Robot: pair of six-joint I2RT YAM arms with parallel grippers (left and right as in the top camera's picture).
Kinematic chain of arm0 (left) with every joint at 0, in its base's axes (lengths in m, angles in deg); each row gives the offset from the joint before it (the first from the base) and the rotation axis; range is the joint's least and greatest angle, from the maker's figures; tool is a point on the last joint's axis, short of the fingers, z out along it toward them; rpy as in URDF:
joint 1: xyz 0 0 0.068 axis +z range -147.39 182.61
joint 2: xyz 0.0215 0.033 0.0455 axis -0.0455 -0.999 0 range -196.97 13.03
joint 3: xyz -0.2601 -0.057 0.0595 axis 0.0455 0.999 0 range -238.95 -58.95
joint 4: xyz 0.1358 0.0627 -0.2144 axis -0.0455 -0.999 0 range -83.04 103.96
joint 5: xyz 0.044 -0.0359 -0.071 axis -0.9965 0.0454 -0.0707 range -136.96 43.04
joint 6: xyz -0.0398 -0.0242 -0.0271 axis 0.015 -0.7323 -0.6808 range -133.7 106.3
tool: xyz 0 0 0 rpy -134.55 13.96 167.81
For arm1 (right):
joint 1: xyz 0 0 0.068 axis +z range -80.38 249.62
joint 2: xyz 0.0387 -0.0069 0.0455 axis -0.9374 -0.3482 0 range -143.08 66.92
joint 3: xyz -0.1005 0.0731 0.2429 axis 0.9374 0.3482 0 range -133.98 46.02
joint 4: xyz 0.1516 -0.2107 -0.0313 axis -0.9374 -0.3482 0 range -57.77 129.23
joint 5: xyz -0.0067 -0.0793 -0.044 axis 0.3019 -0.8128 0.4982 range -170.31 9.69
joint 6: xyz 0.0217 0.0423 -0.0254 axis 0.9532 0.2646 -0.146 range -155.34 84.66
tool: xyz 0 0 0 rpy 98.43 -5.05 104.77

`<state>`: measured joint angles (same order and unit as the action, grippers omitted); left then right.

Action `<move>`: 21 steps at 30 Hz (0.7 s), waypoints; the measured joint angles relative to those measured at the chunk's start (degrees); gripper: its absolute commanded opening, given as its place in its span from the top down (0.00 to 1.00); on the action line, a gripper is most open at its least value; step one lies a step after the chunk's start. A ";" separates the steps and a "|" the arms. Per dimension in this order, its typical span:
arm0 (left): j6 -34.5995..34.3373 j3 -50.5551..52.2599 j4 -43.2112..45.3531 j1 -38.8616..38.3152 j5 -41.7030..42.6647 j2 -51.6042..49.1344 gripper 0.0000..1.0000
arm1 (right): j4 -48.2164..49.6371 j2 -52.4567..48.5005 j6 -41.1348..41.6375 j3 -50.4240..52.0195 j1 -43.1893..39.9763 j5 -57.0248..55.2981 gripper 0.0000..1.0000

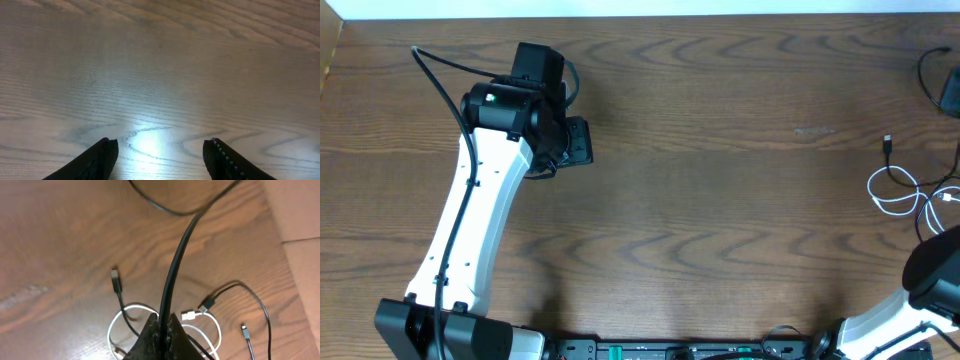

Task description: Untangle cables

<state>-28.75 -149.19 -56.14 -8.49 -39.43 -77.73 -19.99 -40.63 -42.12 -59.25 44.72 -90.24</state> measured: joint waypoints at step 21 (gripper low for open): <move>0.00 0.00 0.02 0.00 0.00 0.00 0.40 | 0.79 -1.27 2.45 0.00 -1.64 19.63 0.16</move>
<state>-28.75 -149.19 -56.12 -8.49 -39.43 -77.73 -19.21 -41.90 -39.68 -59.25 43.08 -70.61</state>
